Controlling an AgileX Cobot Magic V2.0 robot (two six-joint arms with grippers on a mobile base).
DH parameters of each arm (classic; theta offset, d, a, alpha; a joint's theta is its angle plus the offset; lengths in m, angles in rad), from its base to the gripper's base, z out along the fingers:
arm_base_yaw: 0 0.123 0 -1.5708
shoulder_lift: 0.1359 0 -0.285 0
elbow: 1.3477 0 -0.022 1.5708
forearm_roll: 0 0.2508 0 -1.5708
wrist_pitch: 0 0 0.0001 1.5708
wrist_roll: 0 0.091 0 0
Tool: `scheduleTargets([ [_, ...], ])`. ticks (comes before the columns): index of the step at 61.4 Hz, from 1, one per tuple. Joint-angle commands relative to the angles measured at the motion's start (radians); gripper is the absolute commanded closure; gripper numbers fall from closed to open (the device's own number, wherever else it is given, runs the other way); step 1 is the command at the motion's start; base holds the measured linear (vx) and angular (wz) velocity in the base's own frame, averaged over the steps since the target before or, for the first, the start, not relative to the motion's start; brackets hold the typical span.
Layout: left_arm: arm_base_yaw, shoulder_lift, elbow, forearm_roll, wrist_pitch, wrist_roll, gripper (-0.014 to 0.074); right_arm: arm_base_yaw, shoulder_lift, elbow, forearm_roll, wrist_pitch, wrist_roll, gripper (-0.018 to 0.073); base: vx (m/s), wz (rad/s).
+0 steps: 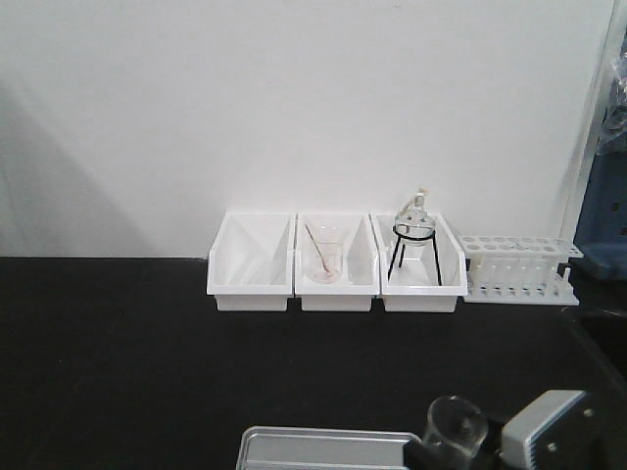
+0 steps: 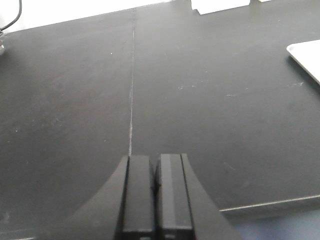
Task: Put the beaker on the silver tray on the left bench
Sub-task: 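Lower the beaker onto the silver tray with the right gripper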
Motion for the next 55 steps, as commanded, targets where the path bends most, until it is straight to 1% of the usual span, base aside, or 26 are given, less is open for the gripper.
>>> scheduleTargets([
  [1, -0.004, -0.007, 0.02, -0.001, -0.083, -0.002, 0.0595, -0.002, 0.167, -0.035, 0.008, -0.27, -0.124, 0.0571, 0.0, 0.0],
  [5, -0.004, -0.007, 0.02, -0.001, -0.083, -0.002, 0.0595, -0.002, 0.272, -0.054, 0.013, -0.321, -0.158, 0.0571, 0.0, 0.0],
  [10, -0.004, -0.007, 0.02, -0.001, -0.083, -0.002, 0.0595, -0.002, 0.409, -0.104, 0.018, -0.396, -0.163, 0.0571, 0.0, 0.0],
  [15, -0.004, -0.007, 0.02, -0.001, -0.083, -0.002, 0.0595, -0.002, 0.485, -0.154, 0.018, -0.429, -0.163, 0.0571, 0.0, 0.0],
  [27, -0.004, -0.007, 0.02, -0.001, -0.083, -0.002, 0.0595, -0.002, 0.631, -0.267, 0.017, -0.434, -0.17, 0.0568, 0.0, 0.0],
  [37, -0.004, -0.007, 0.02, -0.001, -0.083, -0.002, 0.0595, -0.002, 0.7, -0.336, 0.022, -0.422, -0.185, 0.0557, 0.0, 0.0],
  [45, -0.004, -0.007, 0.02, -0.001, -0.083, -0.002, 0.0595, -0.002, 0.709, -0.353, 0.02, -0.384, -0.185, 0.0516, 0.0, 0.0],
  [55, -0.004, -0.007, 0.02, -0.001, -0.083, -0.002, 0.0595, -0.002, 0.709, -0.353, 0.02, -0.355, -0.185, 0.0406, 0.0, 0.0],
])
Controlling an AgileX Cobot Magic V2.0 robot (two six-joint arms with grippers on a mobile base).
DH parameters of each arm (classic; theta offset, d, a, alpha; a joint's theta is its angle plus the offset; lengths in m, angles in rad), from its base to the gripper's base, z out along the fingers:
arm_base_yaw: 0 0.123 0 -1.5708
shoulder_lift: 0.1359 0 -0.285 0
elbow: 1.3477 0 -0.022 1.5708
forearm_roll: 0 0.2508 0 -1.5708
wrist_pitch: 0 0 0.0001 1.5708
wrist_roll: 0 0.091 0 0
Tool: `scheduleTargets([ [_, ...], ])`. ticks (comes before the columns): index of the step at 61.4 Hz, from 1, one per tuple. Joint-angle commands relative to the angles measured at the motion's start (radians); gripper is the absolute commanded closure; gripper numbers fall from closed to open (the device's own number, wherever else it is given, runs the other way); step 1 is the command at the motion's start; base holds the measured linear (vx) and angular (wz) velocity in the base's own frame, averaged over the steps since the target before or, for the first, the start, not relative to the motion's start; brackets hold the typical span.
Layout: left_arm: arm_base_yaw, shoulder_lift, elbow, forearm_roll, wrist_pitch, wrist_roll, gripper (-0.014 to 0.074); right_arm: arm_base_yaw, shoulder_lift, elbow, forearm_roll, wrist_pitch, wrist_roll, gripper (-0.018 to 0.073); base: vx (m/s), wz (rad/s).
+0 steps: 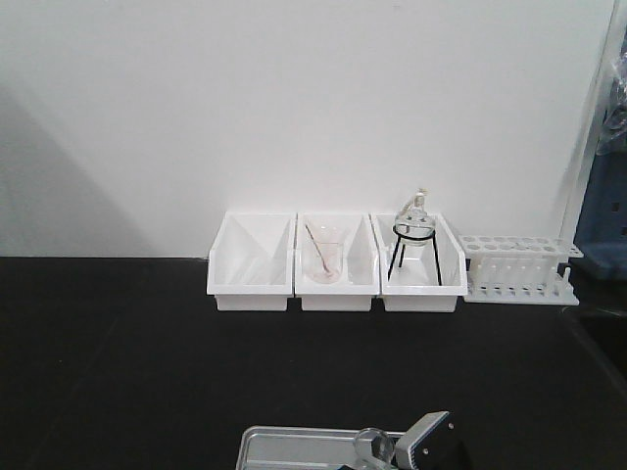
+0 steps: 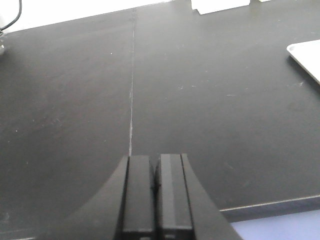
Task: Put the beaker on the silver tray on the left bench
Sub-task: 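Lower the beaker onto the silver tray with the right gripper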
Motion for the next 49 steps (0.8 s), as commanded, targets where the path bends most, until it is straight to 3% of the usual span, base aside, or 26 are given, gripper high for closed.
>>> scheduleTargets([
  [1, -0.004, -0.007, 0.02, -0.001, -0.083, -0.002, 0.0595, -0.002, -0.047, -0.022, 0.011, -0.062, -0.01, 0.0393, 0.0, 0.0],
  [20, -0.004, -0.007, 0.02, -0.001, -0.083, -0.002, 0.0595, -0.002, -0.046, -0.022, 0.011, -0.062, -0.01, 0.0035, 0.0, 0.0],
  [29, -0.004, -0.007, 0.02, -0.001, -0.083, -0.002, 0.0595, -0.002, -0.046, -0.022, 0.021, -0.063, -0.01, -0.0081, 0.0, 0.0],
  [35, -0.004, -0.007, 0.02, -0.001, -0.083, -0.002, 0.0595, -0.002, -0.056, -0.022, 0.023, -0.066, -0.01, -0.0111, 0.0, 0.0],
  [49, -0.004, -0.007, 0.02, -0.001, -0.083, -0.002, 0.0595, -0.002, -0.215, -0.022, 0.026, -0.06, -0.008, -0.0086, 0.0, 0.0],
])
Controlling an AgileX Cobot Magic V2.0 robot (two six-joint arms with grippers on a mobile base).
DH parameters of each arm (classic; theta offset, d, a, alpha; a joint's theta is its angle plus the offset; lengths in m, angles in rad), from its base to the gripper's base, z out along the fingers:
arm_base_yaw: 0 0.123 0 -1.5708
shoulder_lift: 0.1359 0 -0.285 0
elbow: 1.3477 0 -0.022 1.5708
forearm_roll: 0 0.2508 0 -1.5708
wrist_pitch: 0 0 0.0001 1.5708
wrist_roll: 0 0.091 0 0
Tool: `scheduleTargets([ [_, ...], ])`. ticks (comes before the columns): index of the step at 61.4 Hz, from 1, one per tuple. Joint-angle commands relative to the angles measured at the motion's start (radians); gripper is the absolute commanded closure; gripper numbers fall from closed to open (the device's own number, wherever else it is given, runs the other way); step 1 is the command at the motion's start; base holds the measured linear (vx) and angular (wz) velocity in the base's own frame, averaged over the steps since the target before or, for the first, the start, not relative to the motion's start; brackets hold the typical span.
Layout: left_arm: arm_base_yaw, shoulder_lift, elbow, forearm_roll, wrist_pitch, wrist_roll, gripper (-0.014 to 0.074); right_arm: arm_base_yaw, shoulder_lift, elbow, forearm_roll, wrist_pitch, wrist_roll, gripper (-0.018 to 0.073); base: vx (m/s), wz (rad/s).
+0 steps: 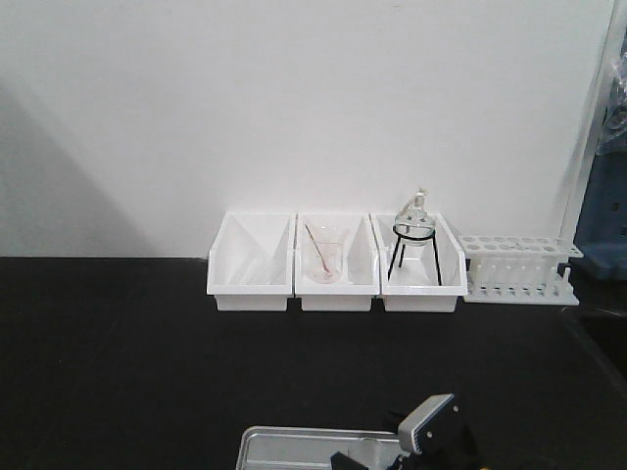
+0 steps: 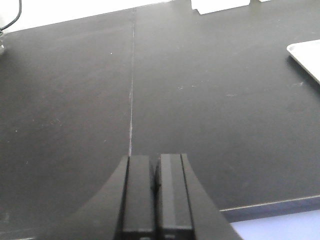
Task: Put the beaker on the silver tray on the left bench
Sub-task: 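Lower the beaker onto the silver tray with the right gripper, then open the right gripper and withdraw it from the beaker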
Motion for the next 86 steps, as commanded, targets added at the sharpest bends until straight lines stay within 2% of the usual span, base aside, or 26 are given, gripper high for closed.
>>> scheduleTargets([
  [1, -0.004, -0.007, 0.02, -0.001, -0.083, -0.002, 0.0595, -0.002, -0.139, -0.022, 0.02, -0.08, -0.005, -0.0083, 0.0, 0.0],
  [7, -0.004, -0.007, 0.02, -0.001, -0.083, -0.002, 0.0595, -0.002, -0.255, -0.022, 0.02, -0.032, 0.025, -0.0041, 0.0, 0.0],
  [13, -0.004, -0.007, 0.02, -0.001, -0.083, -0.002, 0.0595, -0.002, -0.378, -0.022, 0.017, 0.084, 0.126, 0.0048, 0.0, 0.0],
  [20, -0.004, -0.007, 0.02, -0.001, -0.083, -0.002, 0.0595, -0.002, -0.548, -0.022, 0.006, 0.288, 0.286, 0.0264, 0.0, 0.0],
  [27, -0.004, -0.007, 0.02, -0.001, -0.083, -0.002, 0.0595, -0.002, -0.733, -0.021, -0.076, 0.559, 0.405, 0.0574, 0.0, 0.0],
  [33, -0.004, -0.007, 0.02, -0.001, -0.083, -0.002, 0.0595, -0.002, -0.882, 0.008, -0.167, 0.761, 0.467, 0.0575, 0.0, 0.0],
  [43, -0.004, -0.007, 0.02, -0.001, -0.083, -0.002, 0.0595, -0.002, -1.041, 0.072, -0.226, 0.894, 0.467, 0.0573, 0.0, 0.0],
  [59, -0.004, -0.007, 0.02, -0.001, -0.083, -0.002, 0.0595, -0.002, -1.142, 0.143, -0.225, 0.975, 0.467, 0.057, 0.0, 0.0],
  [86, -0.004, -0.007, 0.02, -0.001, -0.083, -0.002, 0.0595, -0.002, -1.141, 0.148, -0.217, 0.975, 0.467, 0.0571, 0.0, 0.0],
])
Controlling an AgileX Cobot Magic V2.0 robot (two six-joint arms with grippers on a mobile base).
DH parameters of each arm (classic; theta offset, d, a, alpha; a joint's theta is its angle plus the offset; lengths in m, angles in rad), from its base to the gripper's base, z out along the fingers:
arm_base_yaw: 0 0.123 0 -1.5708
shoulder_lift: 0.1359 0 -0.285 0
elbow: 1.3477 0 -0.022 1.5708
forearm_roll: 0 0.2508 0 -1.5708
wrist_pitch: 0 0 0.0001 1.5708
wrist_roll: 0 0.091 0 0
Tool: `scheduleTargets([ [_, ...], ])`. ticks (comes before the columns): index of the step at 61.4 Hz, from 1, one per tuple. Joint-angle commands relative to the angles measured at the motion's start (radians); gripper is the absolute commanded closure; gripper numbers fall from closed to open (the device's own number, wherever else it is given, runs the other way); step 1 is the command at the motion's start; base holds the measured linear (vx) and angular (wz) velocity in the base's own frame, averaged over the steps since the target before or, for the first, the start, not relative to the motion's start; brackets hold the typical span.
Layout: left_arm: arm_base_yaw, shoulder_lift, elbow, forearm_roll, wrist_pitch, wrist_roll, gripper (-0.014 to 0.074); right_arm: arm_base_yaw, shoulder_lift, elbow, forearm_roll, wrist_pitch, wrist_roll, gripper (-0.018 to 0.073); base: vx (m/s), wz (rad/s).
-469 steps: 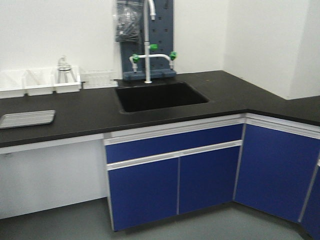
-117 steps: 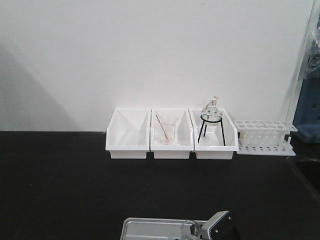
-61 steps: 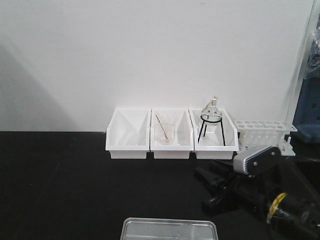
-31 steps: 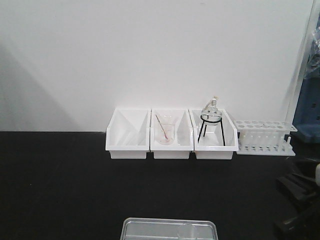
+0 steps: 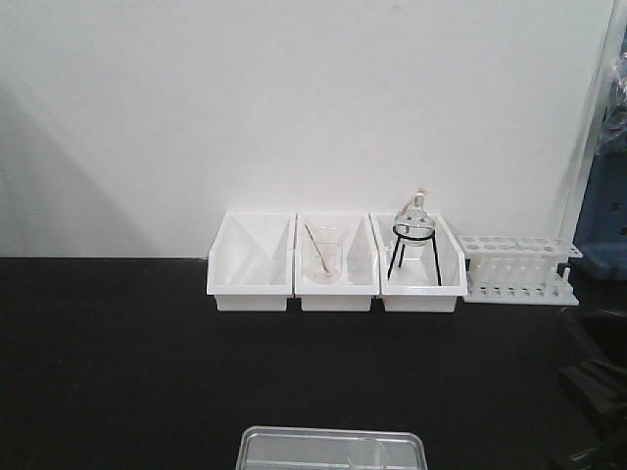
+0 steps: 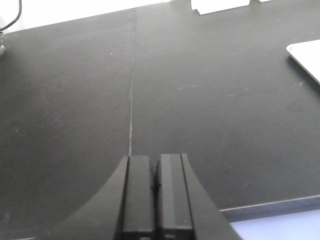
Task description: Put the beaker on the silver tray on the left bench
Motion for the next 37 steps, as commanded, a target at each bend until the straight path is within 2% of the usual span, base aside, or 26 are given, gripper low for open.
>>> scheduleTargets([
  [1, -0.004, -0.007, 0.02, -0.001, -0.083, -0.002, 0.0595, -0.002, -0.005, -0.03, 0.005, -0.052, -0.001, 0.0571, 0.0, 0.0],
  [7, -0.004, -0.007, 0.02, -0.001, -0.083, -0.002, 0.0595, -0.002, 0.007, -0.03, 0.107, -0.046, -0.049, 0.0571, 0.0, 0.0],
  [10, -0.004, -0.007, 0.02, -0.001, -0.083, -0.002, 0.0595, -0.003, 0.0, -0.03, 0.25, -0.046, -0.129, 0.0571, 0.0, 0.0],
  [15, -0.004, -0.007, 0.02, -0.001, -0.083, -0.002, 0.0595, -0.005, -0.041, -0.02, 0.492, -0.017, -0.33, 0.0571, 0.0, 0.0],
  [17, -0.004, -0.007, 0.02, -0.001, -0.083, -0.002, 0.0595, -0.005, -0.069, -0.004, 0.579, -0.019, -0.46, 0.0571, 0.0, 0.0],
  [18, -0.004, -0.007, 0.02, -0.001, -0.083, -0.002, 0.0595, -0.005, -0.075, 0.0, 0.595, -0.02, -0.482, 0.0571, 0.0, 0.0],
  [21, -0.004, -0.007, 0.02, -0.001, -0.083, -0.002, 0.0595, -0.015, -0.13, 0.043, 0.707, -0.036, -0.64, 0.0571, 0.0, 0.0],
  [24, -0.004, -0.007, 0.02, -0.001, -0.083, -0.002, 0.0595, -0.045, -0.186, 0.095, 0.793, -0.057, -0.727, 0.0571, 0.0, 0.0],
  [28, -0.004, -0.007, 0.02, -0.001, -0.083, -0.002, 0.0595, -0.104, -0.268, 0.168, 0.862, -0.07, -0.761, 0.0571, 0.0, 0.0],
  [37, -0.004, -0.007, 0.02, -0.001, -0.083, -0.002, 0.0595, -0.229, -0.47, 0.332, 0.843, -0.071, -0.727, 0.0571, 0.0, 0.0],
])
